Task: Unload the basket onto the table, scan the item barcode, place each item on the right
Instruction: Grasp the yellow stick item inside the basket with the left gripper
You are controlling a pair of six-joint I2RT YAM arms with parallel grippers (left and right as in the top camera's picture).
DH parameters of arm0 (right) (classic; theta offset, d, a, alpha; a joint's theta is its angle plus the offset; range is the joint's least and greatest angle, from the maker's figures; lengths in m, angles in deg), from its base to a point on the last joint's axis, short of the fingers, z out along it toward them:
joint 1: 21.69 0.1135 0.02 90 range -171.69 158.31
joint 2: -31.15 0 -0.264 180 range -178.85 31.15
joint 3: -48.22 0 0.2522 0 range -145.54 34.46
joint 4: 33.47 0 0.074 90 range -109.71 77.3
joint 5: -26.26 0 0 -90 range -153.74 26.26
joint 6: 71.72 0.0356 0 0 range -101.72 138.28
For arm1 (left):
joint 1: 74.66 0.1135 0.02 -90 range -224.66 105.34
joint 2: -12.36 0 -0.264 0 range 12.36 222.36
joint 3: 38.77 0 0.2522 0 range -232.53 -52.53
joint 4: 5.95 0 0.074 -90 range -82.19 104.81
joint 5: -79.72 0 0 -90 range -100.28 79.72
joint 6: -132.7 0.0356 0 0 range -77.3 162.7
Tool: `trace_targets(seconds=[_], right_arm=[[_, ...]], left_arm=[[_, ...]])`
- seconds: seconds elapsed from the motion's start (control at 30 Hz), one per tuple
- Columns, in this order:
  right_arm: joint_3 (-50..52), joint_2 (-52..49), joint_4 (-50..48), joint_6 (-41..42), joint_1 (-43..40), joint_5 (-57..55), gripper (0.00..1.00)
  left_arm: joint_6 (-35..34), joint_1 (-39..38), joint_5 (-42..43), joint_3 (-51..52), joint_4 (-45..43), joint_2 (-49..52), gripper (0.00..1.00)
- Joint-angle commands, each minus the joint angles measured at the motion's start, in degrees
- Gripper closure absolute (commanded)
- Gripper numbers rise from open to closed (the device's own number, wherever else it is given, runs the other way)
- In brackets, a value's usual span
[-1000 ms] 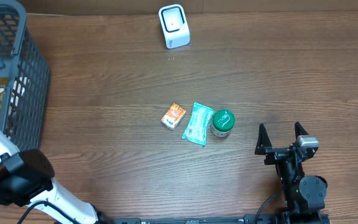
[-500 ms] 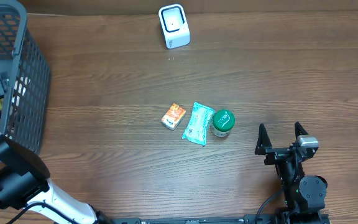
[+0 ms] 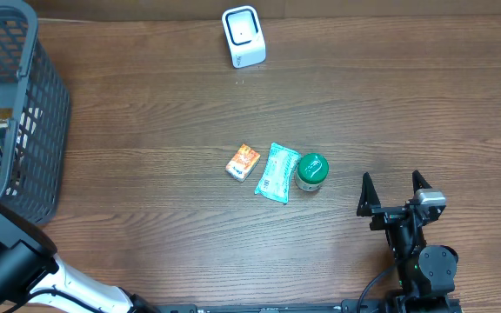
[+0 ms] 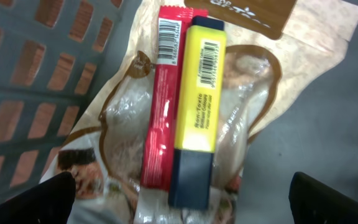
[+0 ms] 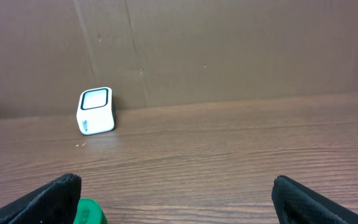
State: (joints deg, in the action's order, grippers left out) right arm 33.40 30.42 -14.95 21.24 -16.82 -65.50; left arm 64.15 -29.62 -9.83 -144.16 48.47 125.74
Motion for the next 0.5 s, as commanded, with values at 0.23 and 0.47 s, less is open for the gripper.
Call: trace_targets(seconds=[0.23,0.47], right_arm=[[0.61,0.55,-0.11,-0.22,-0.07,-0.09,0.0],[0.61,0.55,-0.11,-0.22,-0.07,-0.09,0.0]], left_arm=[[-0.52,0.33,7.13,4.33,-9.92,0.63,0.0],[-3.04,0.37,7.06,2.99,-10.16,2.19,0.0]])
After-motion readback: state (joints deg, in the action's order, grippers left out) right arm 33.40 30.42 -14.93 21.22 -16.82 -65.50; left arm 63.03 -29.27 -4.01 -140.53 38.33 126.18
